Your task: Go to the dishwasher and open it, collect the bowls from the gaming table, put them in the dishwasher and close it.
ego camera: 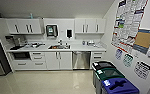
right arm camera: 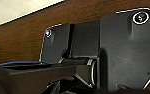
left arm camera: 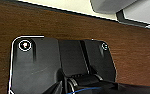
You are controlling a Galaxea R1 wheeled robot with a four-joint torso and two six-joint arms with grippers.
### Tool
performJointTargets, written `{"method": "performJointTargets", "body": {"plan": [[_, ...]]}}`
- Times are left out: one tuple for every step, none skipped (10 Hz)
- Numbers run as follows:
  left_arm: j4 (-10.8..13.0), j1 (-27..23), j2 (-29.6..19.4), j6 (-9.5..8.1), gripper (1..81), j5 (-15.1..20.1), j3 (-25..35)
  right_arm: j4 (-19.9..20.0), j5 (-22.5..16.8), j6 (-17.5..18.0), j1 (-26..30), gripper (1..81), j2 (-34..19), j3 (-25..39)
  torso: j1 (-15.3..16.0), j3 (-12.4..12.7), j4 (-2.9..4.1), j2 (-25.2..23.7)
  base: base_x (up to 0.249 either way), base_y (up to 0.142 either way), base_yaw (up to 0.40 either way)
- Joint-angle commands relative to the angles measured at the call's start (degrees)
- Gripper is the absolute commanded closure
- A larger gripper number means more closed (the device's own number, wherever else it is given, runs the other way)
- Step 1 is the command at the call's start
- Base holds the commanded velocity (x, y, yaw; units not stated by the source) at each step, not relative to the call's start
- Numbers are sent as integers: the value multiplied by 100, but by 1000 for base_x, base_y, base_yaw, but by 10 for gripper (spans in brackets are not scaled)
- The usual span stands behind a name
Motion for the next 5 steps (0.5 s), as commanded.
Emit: {"method": "performJointTargets", "body": {"plan": [[-8, -332, -99, -18, 10, 232, 100, 67, -277, 2, 307, 10, -54, 68, 0, 0, 0, 0, 145, 0, 0], [-8, -332, -99, -18, 10, 232, 100, 67, -277, 2, 307, 10, -62, 68, 0, 0, 0, 0, 144, 0, 0], [-8, -332, -99, -18, 10, 232, 100, 67, -277, 11, 307, 10, -62, 68, 0, 0, 0, 0, 145, 0, 0], [-8, -332, -99, -18, 10, 232, 100, 67, -277, 2, 307, 10, -61, 68, 0, 0, 0, 0, 144, 0, 0], [-8, -332, -99, -18, 10, 232, 100, 67, -277, 2, 307, 10, -62, 68, 0, 0, 0, 0, 144, 0, 0]]}}
